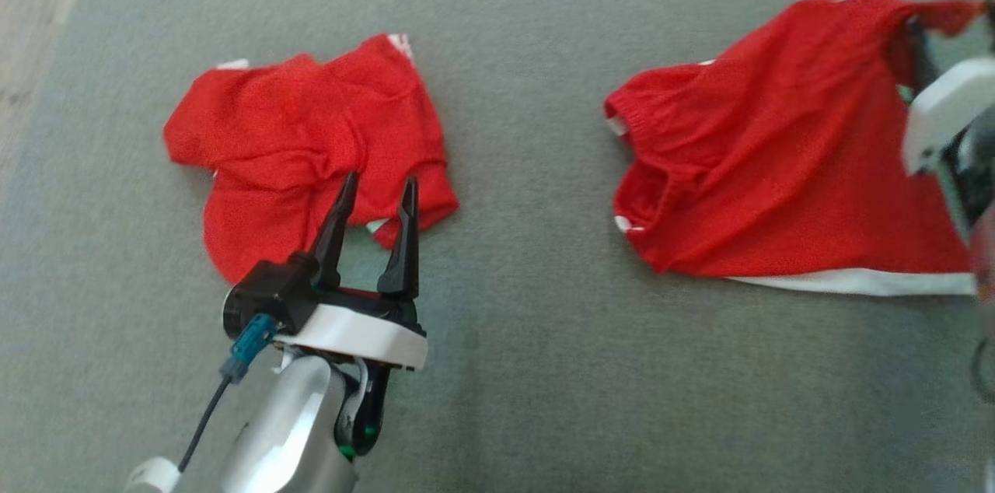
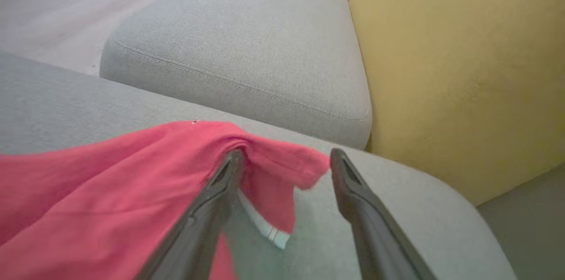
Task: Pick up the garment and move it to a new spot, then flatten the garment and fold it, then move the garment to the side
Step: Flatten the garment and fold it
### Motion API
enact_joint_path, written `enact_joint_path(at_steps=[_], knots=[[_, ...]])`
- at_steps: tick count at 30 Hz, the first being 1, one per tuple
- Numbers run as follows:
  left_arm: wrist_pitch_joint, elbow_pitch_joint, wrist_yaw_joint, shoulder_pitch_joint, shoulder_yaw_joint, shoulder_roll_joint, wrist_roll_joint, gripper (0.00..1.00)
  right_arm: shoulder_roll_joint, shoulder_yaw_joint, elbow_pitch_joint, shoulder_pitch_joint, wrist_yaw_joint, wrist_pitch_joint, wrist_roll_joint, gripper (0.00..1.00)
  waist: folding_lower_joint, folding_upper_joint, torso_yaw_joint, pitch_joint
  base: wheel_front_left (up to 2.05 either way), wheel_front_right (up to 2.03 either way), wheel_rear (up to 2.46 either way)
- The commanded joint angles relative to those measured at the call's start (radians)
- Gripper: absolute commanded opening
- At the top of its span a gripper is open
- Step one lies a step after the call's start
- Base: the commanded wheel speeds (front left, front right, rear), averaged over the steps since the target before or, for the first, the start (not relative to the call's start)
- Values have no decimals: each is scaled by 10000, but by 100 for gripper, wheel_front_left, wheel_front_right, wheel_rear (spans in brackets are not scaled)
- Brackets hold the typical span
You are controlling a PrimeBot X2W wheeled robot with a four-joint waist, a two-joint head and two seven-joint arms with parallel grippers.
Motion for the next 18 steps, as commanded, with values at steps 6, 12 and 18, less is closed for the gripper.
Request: enact_joint_path(at_steps=[6,12,18], knots=[[-80,-356,-6,86,558,43,217,100,732,288,-795,1146,-7,-581,1234,100,0,0,-946,-933,0,0,0],[-80,-372,19,430,706,44,339,100,1546,226,-2565,2927,-7,-948,2623,100,0,0,-1571,-1545,0,0,0],[-80,-341,6,649,757,54,444,100,2236,4,-4562,4986,-7,-1124,2891,100,0,0,-1992,-1763,0,0,0]])
